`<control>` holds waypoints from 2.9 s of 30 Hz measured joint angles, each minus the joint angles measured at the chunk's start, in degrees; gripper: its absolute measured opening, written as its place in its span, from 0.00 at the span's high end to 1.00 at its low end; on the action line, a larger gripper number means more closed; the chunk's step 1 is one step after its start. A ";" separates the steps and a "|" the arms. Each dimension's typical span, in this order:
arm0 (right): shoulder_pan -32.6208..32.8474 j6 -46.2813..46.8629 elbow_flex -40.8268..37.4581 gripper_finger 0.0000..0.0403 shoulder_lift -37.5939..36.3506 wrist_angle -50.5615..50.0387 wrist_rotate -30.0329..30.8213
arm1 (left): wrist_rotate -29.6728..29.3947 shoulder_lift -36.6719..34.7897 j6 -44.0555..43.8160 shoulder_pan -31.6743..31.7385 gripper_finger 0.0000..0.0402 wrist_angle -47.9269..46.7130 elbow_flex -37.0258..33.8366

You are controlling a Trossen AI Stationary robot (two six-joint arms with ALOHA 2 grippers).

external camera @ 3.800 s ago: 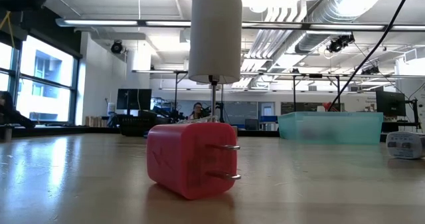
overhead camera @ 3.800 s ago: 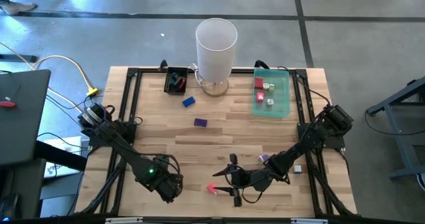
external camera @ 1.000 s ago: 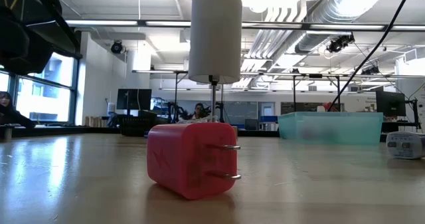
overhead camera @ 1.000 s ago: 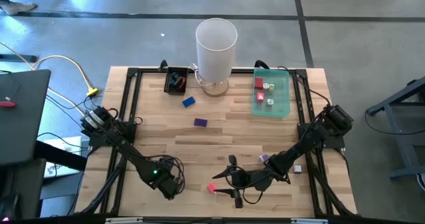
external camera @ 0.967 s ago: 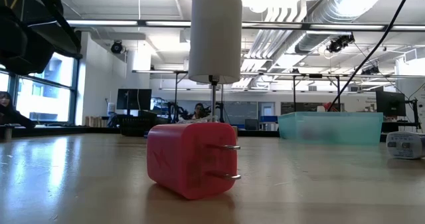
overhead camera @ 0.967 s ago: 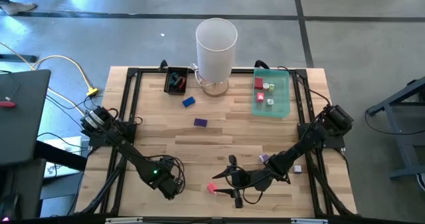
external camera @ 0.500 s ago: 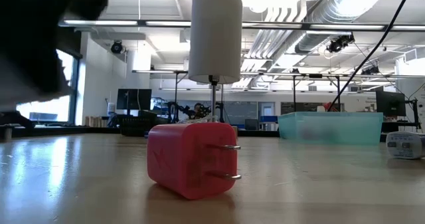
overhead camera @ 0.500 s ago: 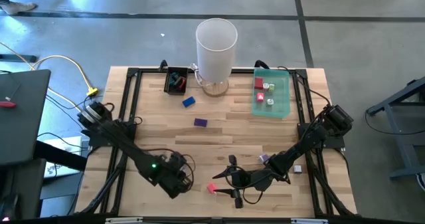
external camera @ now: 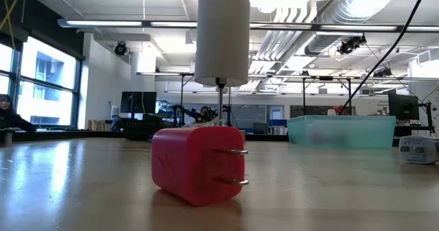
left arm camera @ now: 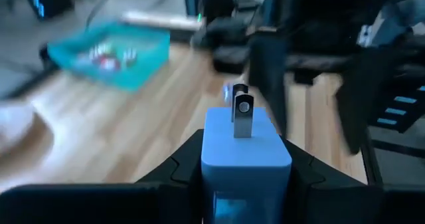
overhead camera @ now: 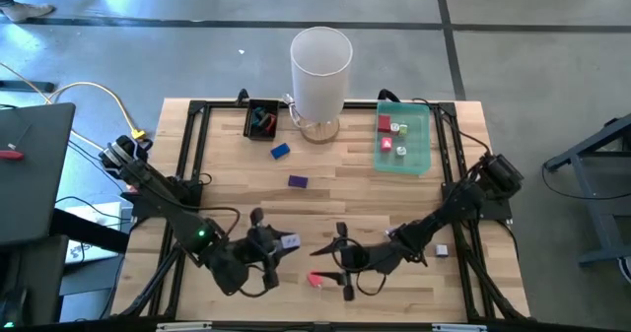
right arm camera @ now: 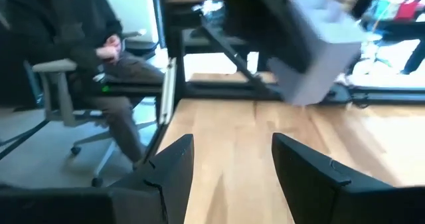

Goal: Pick & Place Office items
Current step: Put the blue adapter into the green bin

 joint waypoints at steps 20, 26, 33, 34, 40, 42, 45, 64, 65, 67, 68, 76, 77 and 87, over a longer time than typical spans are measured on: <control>-8.41 -10.18 0.00 0.52 0.02 11.36 -9.54 | 3.11 -0.02 18.79 3.52 0.73 14.22 -0.02; -8.34 -12.26 0.00 0.52 0.02 11.72 -9.51 | 5.66 -0.07 18.39 4.96 0.73 14.38 -0.04; -8.36 -14.25 0.00 0.63 0.02 11.78 -10.48 | 6.73 -0.07 18.74 4.92 0.73 15.11 -0.04; -8.36 -14.60 0.00 0.66 0.02 11.80 -10.52 | 7.19 -0.07 18.75 4.92 0.73 15.13 -0.04; -8.36 -14.85 0.00 0.73 0.02 12.03 -11.64 | 8.04 -0.07 20.42 4.94 0.73 15.09 -0.04; -8.36 -15.26 0.00 0.73 0.02 11.90 -11.65 | 8.12 -0.07 21.55 4.93 0.73 15.11 -0.04; -8.36 -15.41 0.00 0.73 0.02 11.49 -12.01 | 8.44 -0.07 21.27 4.80 0.66 15.10 -0.07; -6.87 -7.07 0.00 0.73 -2.36 -10.62 6.53 | 15.49 -0.53 17.53 4.40 0.27 16.85 -0.09; -6.43 -4.83 0.00 0.73 -3.42 -15.29 9.81 | 15.84 -0.84 17.38 4.40 0.27 16.23 -0.09; -5.54 0.25 0.00 0.73 -5.28 -22.85 15.26 | 16.19 -1.47 16.59 4.40 0.27 14.54 -0.09; -5.17 2.90 0.00 0.73 -6.48 -27.05 17.46 | 16.20 -1.83 16.03 4.40 0.27 13.14 -0.09; -6.46 42.45 0.07 0.73 -18.88 -66.89 18.01 | 16.14 -4.77 11.86 6.49 0.27 -1.35 -0.09; -7.18 47.01 0.07 0.73 -20.38 -72.64 17.10 | 16.15 -4.81 10.81 7.07 0.27 -2.91 -0.09; -20.84 72.13 0.00 0.73 -27.95 -110.68 2.40 | 21.76 -4.55 4.14 13.62 0.27 -12.12 -2.71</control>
